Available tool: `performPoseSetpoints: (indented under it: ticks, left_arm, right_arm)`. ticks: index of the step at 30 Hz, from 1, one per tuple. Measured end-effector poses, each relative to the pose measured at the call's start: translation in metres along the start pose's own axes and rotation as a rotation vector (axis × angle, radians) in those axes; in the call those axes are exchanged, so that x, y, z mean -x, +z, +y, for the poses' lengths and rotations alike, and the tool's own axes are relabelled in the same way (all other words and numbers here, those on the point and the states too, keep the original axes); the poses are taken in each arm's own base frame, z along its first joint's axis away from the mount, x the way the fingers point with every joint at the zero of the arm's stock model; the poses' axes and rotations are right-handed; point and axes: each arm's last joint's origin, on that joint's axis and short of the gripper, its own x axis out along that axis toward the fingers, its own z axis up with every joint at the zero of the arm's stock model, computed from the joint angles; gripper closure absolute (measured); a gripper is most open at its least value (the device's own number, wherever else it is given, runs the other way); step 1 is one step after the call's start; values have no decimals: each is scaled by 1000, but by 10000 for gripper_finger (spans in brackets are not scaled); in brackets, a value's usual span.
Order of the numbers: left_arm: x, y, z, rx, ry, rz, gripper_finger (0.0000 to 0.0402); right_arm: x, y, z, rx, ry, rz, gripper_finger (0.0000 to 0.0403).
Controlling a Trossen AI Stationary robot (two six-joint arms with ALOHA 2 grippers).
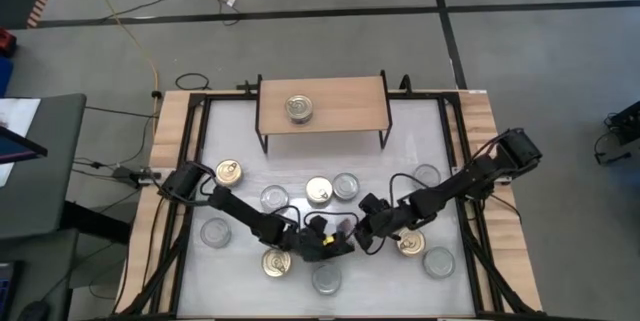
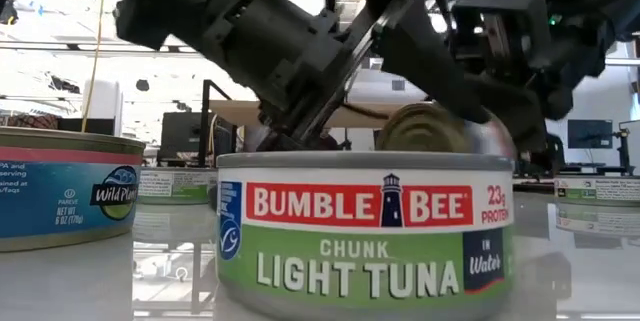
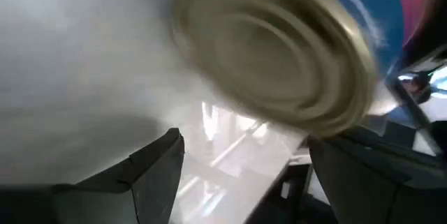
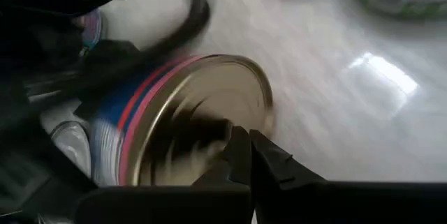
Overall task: Stack canned seafood by type on shelf
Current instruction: Stack the blue and pink tuna can on top of the other blue and pink tuna can on the shelf
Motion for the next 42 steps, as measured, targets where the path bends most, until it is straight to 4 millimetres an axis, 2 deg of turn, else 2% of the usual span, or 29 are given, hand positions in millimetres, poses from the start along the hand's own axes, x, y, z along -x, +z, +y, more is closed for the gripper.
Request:
performPoseSetpoints:
  ticks: [6,11,15,18,31,35,42]
  left_arm:
    - [-1,11,-2,-23,19,-47,106]
    - [8,14,-12,-67,21,-67,106]
    - [24,16,-28,-94,20,-116,106]
    - [32,18,-32,-100,40,-153,106]
    - [28,29,-38,-59,3,-176,106]
    - [28,30,-38,-61,6,-172,107]
    - [28,28,-39,-73,16,-145,107]
  right_arm:
    - [30,13,7,49,32,-61,385]
    - [42,16,4,46,-2,-71,385]
    - [41,13,-2,39,-69,-39,385]
    - [39,12,-3,42,-76,-36,382]
    - [38,20,5,83,2,-103,385]
    - [27,15,3,57,8,-55,385]
    - [11,7,18,82,163,-57,385]
